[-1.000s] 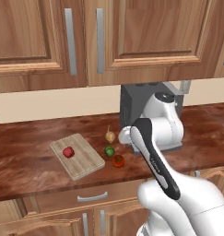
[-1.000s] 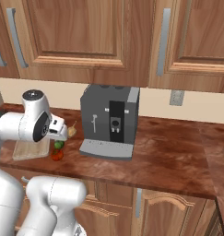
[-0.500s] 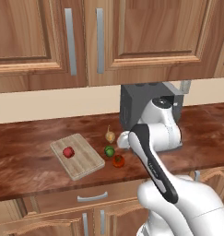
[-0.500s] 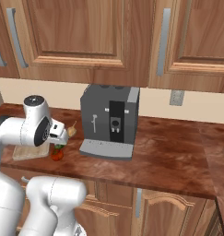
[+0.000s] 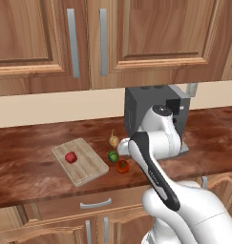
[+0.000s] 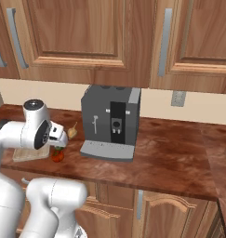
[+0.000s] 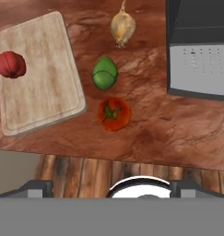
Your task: Place the avocado, onion, tomato, and bell pepper on the cutting board.
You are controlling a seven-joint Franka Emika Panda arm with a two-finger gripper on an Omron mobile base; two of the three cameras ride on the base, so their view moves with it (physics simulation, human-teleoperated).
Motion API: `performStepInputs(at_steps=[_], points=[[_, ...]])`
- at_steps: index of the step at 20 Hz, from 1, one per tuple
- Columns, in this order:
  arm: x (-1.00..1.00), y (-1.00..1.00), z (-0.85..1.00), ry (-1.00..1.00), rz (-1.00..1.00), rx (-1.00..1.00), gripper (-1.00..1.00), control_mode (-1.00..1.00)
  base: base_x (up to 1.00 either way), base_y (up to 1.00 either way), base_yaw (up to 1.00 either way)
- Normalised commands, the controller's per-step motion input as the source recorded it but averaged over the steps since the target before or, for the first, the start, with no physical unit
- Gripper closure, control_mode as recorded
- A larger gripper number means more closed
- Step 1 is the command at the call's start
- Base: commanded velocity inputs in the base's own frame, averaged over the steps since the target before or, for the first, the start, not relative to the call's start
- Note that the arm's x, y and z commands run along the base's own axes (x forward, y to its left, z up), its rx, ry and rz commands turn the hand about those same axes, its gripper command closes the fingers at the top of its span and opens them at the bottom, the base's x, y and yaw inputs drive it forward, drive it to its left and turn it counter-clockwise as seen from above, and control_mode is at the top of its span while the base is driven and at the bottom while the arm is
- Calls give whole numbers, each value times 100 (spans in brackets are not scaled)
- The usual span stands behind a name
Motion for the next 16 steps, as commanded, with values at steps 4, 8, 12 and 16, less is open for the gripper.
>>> performStepInputs(at_steps=[4, 8, 12, 16], points=[[23, 2, -11, 0, 0, 0, -100, -100, 0, 0, 0], [22, 0, -13, 0, 0, 0, -100, -100, 0, 0, 0], [23, 1, -15, 1, 0, 0, -100, -100, 0, 0, 0], [14, 0, -13, 3, 0, 0, -100, -100, 0, 0, 0]])
